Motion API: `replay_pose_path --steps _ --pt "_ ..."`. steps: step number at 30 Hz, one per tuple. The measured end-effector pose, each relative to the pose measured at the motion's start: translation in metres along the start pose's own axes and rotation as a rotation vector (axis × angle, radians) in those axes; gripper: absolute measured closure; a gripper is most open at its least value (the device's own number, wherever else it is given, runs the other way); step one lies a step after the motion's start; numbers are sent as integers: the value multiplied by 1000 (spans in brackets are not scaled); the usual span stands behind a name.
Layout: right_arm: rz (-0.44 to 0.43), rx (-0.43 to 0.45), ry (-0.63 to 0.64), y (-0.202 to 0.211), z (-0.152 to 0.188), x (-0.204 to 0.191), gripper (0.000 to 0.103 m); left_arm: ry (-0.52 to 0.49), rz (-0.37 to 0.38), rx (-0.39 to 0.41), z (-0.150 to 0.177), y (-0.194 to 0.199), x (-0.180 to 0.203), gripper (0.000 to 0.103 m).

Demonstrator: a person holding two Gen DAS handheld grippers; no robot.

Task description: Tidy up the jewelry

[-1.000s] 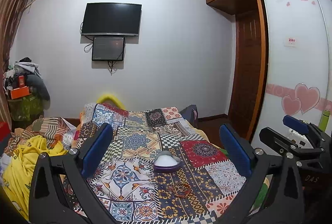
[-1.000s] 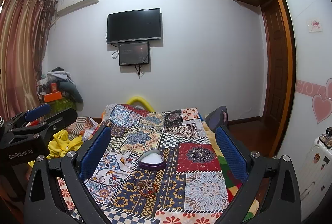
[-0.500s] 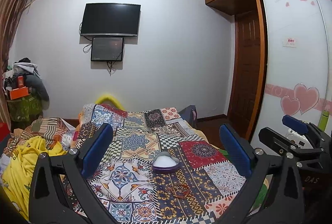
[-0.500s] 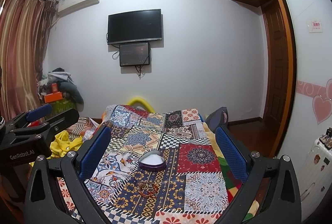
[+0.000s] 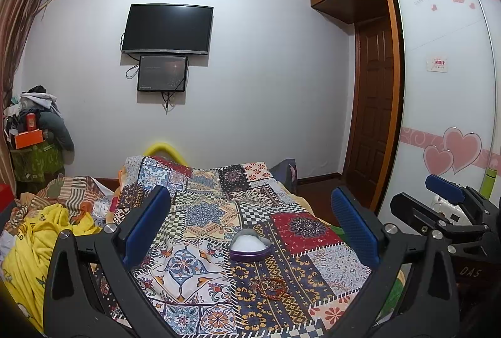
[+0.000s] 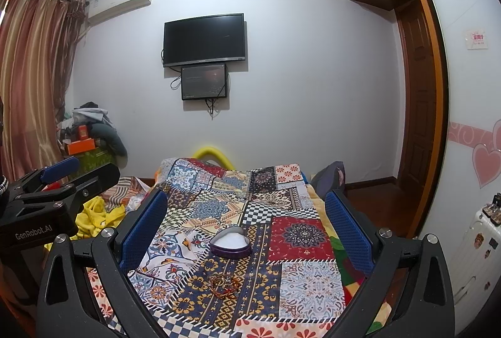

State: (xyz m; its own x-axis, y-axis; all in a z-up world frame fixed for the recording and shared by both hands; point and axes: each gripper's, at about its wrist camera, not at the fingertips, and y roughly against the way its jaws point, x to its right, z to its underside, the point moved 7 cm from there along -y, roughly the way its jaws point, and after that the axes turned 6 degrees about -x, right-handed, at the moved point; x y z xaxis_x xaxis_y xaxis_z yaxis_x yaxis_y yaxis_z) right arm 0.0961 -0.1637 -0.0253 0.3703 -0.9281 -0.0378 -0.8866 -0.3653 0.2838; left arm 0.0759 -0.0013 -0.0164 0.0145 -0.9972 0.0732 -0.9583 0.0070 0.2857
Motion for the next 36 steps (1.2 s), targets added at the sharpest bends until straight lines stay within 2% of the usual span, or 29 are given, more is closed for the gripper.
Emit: replay_pose_path --steps 25,30,36 --pt "5 -12 -2 -6 1 2 3 1 1 -8 3 -4 -1 0" --pt "12 -38 -5 -17 6 5 3 1 -5 -29 7 -14 -3 0" --pt "54 -104 -5 -42 22 18 3 27 -34 -104 21 -46 -18 0"
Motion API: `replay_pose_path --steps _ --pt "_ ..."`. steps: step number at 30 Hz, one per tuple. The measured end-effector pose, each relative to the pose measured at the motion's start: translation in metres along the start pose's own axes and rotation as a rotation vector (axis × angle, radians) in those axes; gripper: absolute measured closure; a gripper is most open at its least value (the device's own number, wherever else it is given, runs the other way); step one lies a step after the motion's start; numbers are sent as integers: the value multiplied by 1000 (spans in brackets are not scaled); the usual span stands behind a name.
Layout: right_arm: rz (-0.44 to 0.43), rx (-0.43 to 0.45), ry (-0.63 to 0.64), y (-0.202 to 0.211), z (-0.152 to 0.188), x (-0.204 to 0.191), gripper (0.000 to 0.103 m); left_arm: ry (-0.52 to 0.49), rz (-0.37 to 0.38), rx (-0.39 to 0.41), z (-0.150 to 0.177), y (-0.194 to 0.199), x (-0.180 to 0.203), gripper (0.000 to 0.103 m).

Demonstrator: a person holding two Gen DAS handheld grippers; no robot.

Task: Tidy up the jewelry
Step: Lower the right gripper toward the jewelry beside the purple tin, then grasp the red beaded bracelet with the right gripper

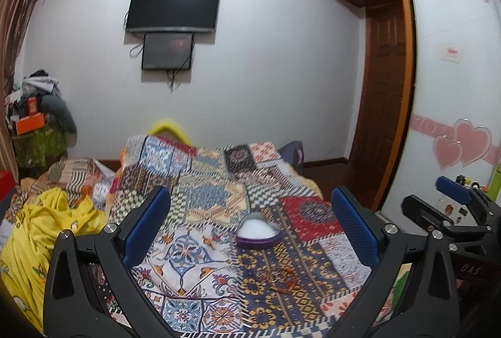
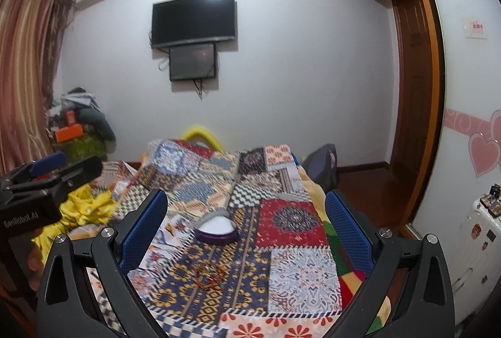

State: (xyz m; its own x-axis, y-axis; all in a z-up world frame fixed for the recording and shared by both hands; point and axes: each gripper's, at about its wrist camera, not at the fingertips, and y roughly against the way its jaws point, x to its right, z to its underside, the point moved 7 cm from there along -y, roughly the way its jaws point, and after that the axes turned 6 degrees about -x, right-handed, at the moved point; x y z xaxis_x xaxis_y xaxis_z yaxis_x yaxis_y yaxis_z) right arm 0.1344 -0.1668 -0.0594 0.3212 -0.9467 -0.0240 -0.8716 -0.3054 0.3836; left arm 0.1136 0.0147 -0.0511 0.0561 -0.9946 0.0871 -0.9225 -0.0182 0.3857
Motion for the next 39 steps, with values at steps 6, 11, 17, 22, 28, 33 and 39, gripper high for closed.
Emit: replay_pose_path --steps 6,11,17,22,28,33,39 --pt "24 -122 -13 -39 27 17 3 -3 -47 -130 27 -52 -18 0" --pt "34 -236 -15 -73 52 26 3 -17 -36 -266 60 -96 -25 10" --pt "13 -342 -23 -108 79 28 5 -27 19 -411 99 -135 -23 22" --pt "-28 -414 -11 -128 98 25 18 -33 72 -508 126 -159 -15 39" --pt "-70 -461 26 -143 113 14 33 -24 171 -595 147 -172 3 59" --pt "-118 -492 26 -150 120 7 42 -26 219 -646 160 -178 15 69" --pt "-184 -517 36 -158 122 -3 52 -59 210 -686 173 -178 15 83"
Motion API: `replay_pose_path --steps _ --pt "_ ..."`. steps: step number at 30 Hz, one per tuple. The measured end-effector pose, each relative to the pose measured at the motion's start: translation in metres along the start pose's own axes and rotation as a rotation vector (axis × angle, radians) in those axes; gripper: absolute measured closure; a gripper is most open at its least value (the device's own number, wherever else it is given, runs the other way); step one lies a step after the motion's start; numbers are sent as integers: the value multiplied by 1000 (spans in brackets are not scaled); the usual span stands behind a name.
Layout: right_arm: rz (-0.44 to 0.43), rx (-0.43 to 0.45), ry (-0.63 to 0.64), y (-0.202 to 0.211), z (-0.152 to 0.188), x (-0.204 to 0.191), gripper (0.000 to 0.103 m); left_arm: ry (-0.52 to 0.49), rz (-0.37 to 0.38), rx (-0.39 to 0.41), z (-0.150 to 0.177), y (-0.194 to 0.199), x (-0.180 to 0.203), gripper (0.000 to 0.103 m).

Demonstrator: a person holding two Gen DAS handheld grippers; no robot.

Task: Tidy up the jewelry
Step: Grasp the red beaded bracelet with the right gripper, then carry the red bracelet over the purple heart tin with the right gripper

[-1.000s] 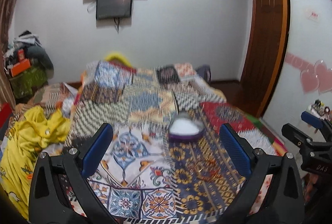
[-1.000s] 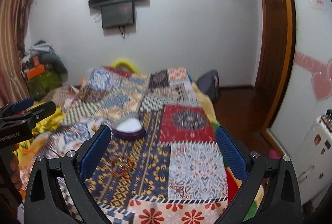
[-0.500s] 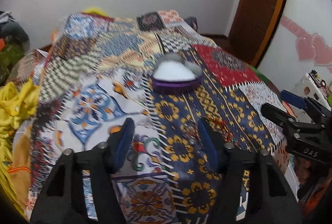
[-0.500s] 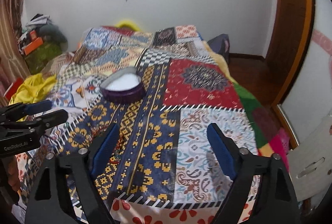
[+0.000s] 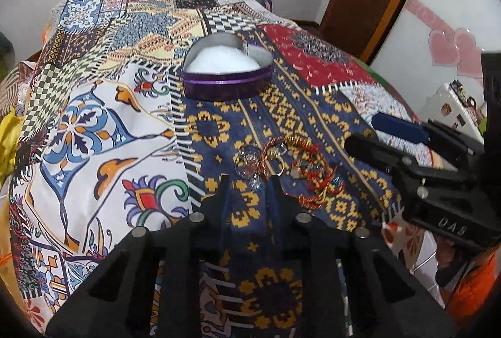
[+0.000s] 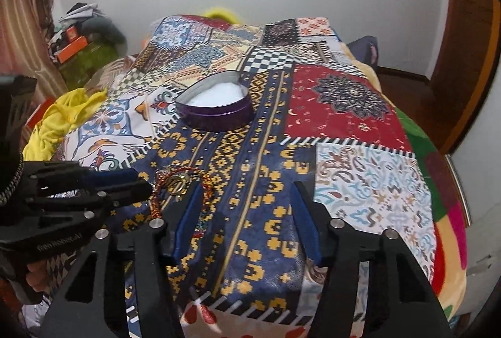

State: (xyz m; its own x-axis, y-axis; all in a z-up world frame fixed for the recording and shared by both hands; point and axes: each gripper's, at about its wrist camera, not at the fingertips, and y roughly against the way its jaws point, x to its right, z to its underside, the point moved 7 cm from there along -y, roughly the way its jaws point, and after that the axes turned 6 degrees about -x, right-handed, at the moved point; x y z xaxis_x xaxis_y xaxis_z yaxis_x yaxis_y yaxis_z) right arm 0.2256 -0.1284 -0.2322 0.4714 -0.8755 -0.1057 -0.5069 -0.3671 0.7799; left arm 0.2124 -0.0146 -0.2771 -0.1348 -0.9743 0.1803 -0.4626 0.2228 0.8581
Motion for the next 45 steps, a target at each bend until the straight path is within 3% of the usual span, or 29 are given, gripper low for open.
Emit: replay_pose_path --steps 7,13,21,27,34,38,45 --pt "-67 -50 47 -22 -6 -12 70 -35 -7 -10 4 0 1 84" --pt "-117 -107 104 -38 -5 -21 75 -44 -1 -14 2 -5 -1 84" --pt "-106 -134 196 -51 -4 -28 94 -58 11 -9 0 -10 0 85" --pt "-111 -112 191 -43 -5 -27 97 -47 31 -9 -1 -11 0 85" --pt "-114 -41 141 -19 -19 -22 97 -52 -7 -3 -4 -16 1 87" --pt "-101 2 113 -3 -25 -18 97 -54 -27 1 -5 -18 1 94" --pt "-60 43 74 17 -31 -6 97 -46 -32 12 -3 -9 3 95"
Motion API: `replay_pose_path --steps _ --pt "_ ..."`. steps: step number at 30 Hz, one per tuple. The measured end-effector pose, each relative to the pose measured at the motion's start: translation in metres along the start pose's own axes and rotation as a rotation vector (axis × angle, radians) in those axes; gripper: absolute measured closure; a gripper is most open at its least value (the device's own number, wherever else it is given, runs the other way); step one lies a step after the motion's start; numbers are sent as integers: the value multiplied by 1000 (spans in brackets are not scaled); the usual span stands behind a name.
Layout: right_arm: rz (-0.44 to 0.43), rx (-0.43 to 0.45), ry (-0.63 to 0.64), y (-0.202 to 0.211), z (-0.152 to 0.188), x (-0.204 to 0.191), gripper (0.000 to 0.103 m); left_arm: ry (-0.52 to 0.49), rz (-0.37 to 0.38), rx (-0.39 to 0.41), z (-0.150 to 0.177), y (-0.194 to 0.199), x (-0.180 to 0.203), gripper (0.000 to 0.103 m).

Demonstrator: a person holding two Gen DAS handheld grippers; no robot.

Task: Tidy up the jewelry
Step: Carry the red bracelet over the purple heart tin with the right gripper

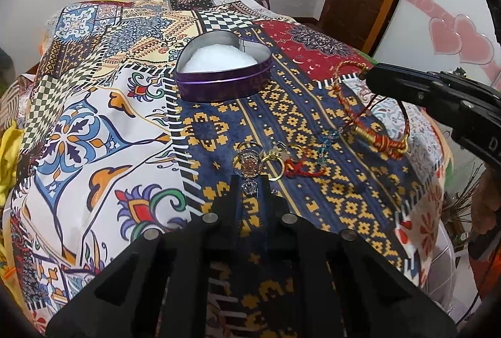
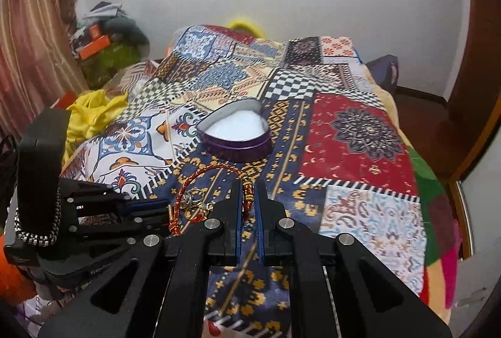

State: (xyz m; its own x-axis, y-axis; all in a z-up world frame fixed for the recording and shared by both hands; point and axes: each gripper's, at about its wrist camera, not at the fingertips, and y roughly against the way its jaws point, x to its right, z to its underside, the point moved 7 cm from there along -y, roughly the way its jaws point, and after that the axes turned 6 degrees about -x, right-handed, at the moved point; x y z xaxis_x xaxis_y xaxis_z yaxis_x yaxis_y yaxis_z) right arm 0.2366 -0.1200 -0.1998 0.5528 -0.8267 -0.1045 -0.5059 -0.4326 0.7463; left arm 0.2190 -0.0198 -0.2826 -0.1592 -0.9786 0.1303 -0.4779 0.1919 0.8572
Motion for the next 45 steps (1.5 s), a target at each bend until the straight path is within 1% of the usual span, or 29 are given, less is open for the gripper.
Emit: replay_pose_path --steps 6,12,16,23,26,30,38,45 --pt "19 25 -30 13 -3 7 97 3 1 42 -4 21 2 95" --pt "26 49 -48 24 -5 8 97 -6 -8 117 -17 51 5 95" --pt "31 53 -56 21 -9 8 97 2 -12 162 -28 66 2 95" --pt "36 58 -67 6 -19 8 97 11 -25 221 -53 78 -11 95" --pt "34 61 -70 -3 -26 8 97 17 -27 241 -63 78 -18 95" --pt "33 53 -66 -19 -36 6 97 33 -20 245 -76 72 -29 95" --pt "33 18 -52 -47 -47 10 97 45 -16 227 -94 49 -44 95" --pt "36 -9 -29 -60 -53 11 97 41 -5 204 -108 29 -49 95"
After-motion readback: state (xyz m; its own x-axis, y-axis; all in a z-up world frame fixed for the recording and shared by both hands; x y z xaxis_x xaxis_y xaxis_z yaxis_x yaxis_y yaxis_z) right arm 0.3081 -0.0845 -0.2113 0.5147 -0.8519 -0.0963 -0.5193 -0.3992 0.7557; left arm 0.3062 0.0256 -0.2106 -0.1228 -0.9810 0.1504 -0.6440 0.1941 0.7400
